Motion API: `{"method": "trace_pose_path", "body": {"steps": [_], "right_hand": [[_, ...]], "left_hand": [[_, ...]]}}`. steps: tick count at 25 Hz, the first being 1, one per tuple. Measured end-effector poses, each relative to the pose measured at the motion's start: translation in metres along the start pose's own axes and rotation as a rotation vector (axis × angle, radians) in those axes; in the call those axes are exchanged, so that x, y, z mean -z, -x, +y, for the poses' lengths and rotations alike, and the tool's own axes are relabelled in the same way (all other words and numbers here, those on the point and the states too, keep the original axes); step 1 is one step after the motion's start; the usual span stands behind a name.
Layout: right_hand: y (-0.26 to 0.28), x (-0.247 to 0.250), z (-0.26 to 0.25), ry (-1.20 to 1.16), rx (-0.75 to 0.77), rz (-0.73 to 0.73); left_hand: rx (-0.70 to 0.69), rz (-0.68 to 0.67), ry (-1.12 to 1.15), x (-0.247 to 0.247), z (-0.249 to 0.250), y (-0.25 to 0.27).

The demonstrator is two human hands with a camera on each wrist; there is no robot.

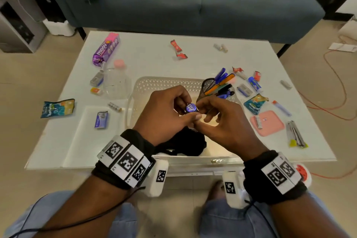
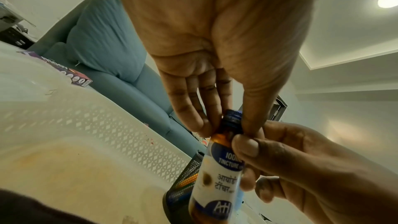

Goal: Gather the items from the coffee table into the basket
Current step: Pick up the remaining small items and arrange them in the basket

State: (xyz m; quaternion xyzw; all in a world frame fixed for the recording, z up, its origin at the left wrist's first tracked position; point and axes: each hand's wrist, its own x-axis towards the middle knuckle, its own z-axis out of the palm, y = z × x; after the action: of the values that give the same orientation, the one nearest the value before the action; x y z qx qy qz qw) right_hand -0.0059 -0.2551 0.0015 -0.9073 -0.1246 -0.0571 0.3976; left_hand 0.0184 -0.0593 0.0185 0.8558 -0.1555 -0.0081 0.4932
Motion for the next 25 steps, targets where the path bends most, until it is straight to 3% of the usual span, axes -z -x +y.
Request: {"method": "trace_pose_path", "body": {"steps": [10,13,18,25], "right_hand": [[0.002,0.005,0.01,0.157,-0.01,-0.101],[0.009,0.027,0.015,0.154,-0.055,-0.038],[0.026,0.063,0.036,0.143,-0.244,0.037],[0.015,0.046,0.058,0.271,-0.286,-0.065]], "left_hand": [[-0.007,-0.098,0.054,-0.015,-0.003,0.004],[0.045,-0.222,0.012,-0.015,-0.004,0.006],[0.112,-0.601,-0.265,-0.015,-0.016,0.011],[0.153,-0.724,-0.323,-0.026,-0.02,0.013]]}}
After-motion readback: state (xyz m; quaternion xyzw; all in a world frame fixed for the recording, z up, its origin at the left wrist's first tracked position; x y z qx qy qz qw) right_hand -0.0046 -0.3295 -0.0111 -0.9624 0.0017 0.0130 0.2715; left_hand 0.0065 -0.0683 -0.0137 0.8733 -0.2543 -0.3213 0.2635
